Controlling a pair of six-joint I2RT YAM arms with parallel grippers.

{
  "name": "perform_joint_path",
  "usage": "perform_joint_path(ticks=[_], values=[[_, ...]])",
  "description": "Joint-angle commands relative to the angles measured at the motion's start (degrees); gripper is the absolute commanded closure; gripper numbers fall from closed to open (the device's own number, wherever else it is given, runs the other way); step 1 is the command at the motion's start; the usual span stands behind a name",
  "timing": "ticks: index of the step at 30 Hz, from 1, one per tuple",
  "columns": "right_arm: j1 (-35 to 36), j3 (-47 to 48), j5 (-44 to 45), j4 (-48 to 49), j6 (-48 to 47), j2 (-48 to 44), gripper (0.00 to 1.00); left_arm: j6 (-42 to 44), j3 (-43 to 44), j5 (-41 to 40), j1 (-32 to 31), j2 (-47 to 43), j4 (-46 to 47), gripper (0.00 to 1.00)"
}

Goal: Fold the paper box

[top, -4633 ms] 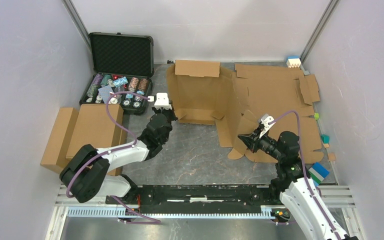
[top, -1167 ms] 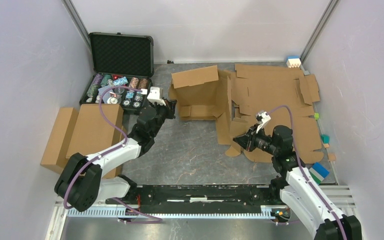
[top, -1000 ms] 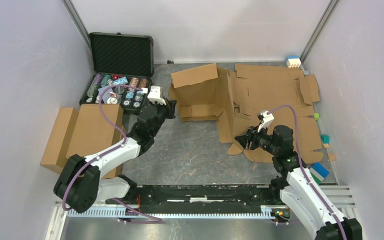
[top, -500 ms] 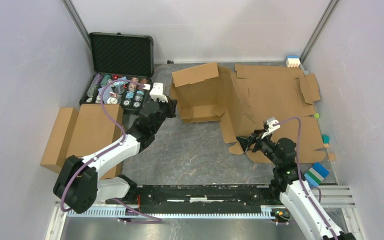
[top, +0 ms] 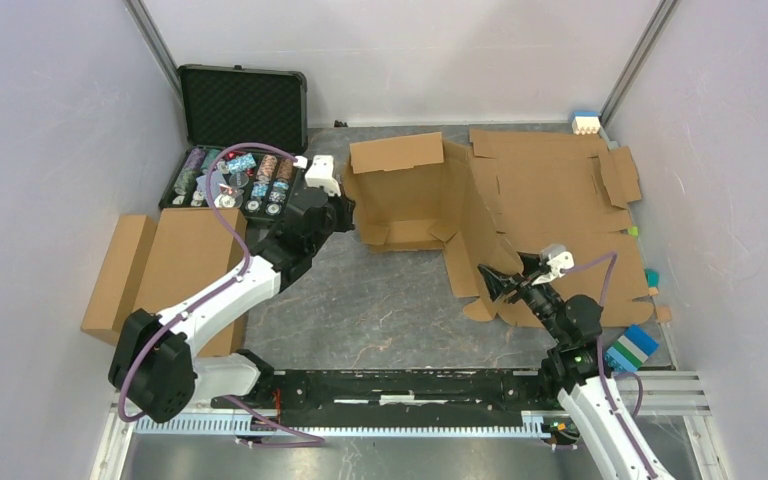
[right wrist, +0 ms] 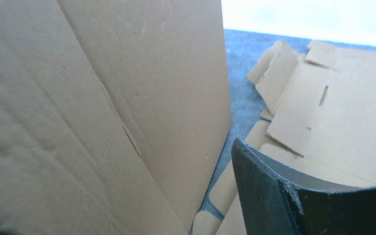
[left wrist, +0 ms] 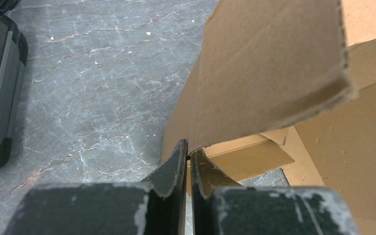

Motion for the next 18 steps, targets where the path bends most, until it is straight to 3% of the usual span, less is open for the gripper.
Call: perform_joint_path(ticks=[1, 4, 12, 18], values=[[0.3, -1.1, 2.0, 2.4, -0.8, -4.5, 0.26, -2.2, 2.6, -4.1, -0.3, -1.1, -7.0, 0.90], [0.3, -3.1, -0.6, 3.5, -0.8, -5.2, 0.27, -2.3, 3.6, -6.4, -0.3, -2.4, -10.3, 0.88], [0.6, -4.4, -4.5, 9.1, 1.5, 5.8, 0.34, -2.4, 6.9, -10.6, 0.0, -3.8, -18.4, 0.88], [1.0, -2.3, -3.2, 9.1, 4.7, 9.9, 0.58, -4.0, 7.5, -9.5, 0.1, -4.9, -20.8, 0.88]])
